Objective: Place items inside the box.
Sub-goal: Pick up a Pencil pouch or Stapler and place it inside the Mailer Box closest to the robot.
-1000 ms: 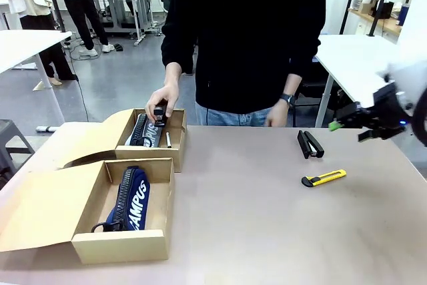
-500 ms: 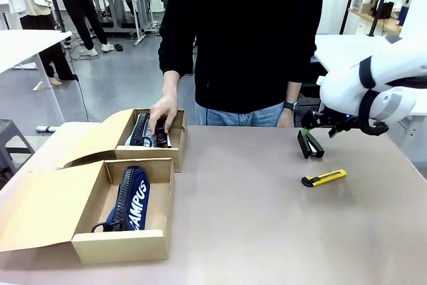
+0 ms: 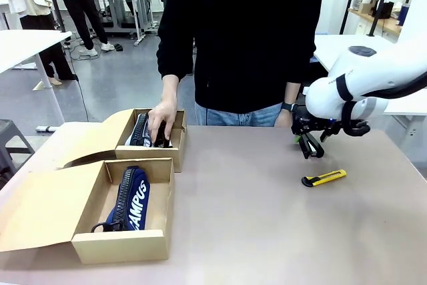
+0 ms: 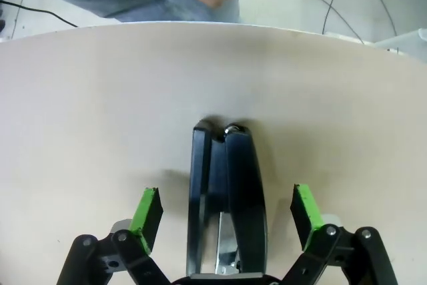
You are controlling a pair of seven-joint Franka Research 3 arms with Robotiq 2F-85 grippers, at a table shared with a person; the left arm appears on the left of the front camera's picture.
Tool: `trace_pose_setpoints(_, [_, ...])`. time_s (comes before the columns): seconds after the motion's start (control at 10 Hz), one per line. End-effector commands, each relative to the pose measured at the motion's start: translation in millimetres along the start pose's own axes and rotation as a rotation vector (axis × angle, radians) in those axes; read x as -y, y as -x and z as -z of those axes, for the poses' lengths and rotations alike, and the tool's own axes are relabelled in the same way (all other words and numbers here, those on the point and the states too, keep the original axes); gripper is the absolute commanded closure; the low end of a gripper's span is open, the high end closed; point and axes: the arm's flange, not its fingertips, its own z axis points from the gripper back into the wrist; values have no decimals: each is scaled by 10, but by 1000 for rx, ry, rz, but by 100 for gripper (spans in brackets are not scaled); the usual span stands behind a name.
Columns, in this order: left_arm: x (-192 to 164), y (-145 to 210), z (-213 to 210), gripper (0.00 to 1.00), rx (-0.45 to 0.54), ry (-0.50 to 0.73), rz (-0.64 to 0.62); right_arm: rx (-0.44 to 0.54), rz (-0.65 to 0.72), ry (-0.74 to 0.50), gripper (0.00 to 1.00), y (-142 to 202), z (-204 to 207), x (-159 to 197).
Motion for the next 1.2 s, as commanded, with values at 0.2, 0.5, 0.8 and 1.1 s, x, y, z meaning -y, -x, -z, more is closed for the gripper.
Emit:
trace_pose_setpoints(0.2, [5, -7, 6, 0, 20, 23, 23, -43, 17, 27, 0, -27, 49, -68])
trace_pose_setpoints(0.5, [5, -7, 6, 0, 20, 23, 23, -37, -5, 33, 60, 6, 54, -91])
trace_pose_setpoints(0.8, [5, -7, 6, 0, 20, 23, 23, -18, -10, 38, 65, 22, 66, -83])
trace_pose_setpoints(1.1, [5, -7, 6, 0, 20, 23, 23, -31, 1, 52, 100, 39, 56, -44])
